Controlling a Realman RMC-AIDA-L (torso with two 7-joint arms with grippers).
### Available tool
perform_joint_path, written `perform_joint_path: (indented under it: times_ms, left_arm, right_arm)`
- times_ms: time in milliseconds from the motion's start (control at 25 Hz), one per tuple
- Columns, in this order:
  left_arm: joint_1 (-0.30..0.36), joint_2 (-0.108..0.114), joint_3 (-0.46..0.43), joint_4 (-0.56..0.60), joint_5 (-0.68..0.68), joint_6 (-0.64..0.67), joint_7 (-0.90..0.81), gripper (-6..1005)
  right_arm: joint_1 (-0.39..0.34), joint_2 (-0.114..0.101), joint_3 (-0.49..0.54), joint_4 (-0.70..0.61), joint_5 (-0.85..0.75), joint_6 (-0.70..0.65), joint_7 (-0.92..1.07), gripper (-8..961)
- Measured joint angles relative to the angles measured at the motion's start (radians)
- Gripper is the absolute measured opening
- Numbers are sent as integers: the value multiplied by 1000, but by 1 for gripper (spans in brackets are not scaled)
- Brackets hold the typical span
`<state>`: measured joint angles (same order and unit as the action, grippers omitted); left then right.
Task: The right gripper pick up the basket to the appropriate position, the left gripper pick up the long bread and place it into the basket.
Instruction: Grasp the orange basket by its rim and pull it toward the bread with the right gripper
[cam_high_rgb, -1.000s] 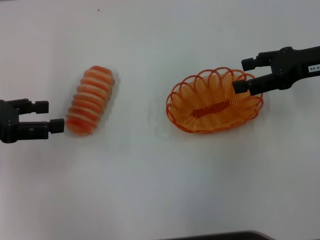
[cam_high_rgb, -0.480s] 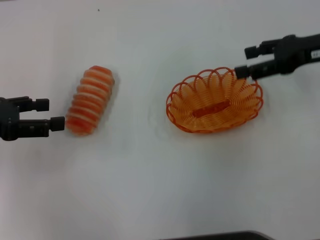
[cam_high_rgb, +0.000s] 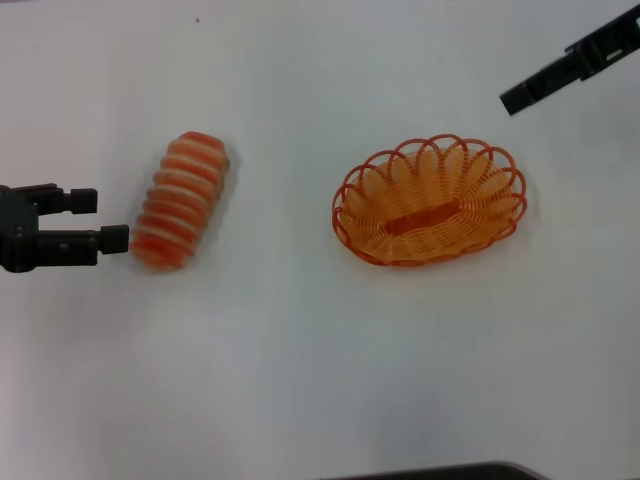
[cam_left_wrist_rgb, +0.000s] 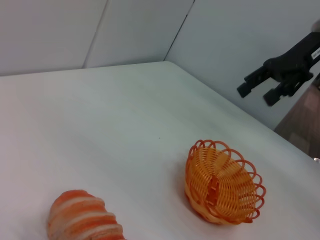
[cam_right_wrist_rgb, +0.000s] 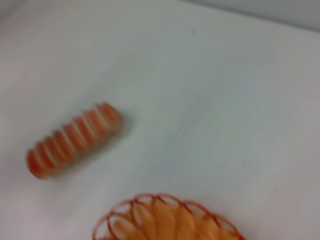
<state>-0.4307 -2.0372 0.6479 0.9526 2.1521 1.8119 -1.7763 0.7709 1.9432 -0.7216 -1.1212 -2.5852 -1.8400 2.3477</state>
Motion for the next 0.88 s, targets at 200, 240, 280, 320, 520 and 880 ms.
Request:
perform_joint_path:
  times_ms: [200, 240, 280, 320, 520, 880]
  left_arm:
    - [0, 3, 1, 0, 0, -11, 3, 884]
    - [0, 4, 1, 0, 0, -13, 4, 884]
    - [0, 5, 1, -1, 0, -14, 5, 884]
    - [-1, 6, 1, -3, 0, -15, 5, 884]
    - [-3, 12, 1, -10, 0, -22, 7, 884]
    - [-3, 14, 7, -24, 0, -30, 9, 884]
  right_arm:
    - [8, 56, -53, 8, -151, 76, 72, 887]
    - [6, 69, -59, 15, -170, 95, 79, 880]
    - [5, 88, -65, 43, -199, 127, 86, 872]
    - [5, 88, -65, 43, -199, 127, 86, 865]
    - [13, 99, -79, 145, -214, 191, 88, 828]
    - [17, 106, -93, 232, -206, 264, 73, 762]
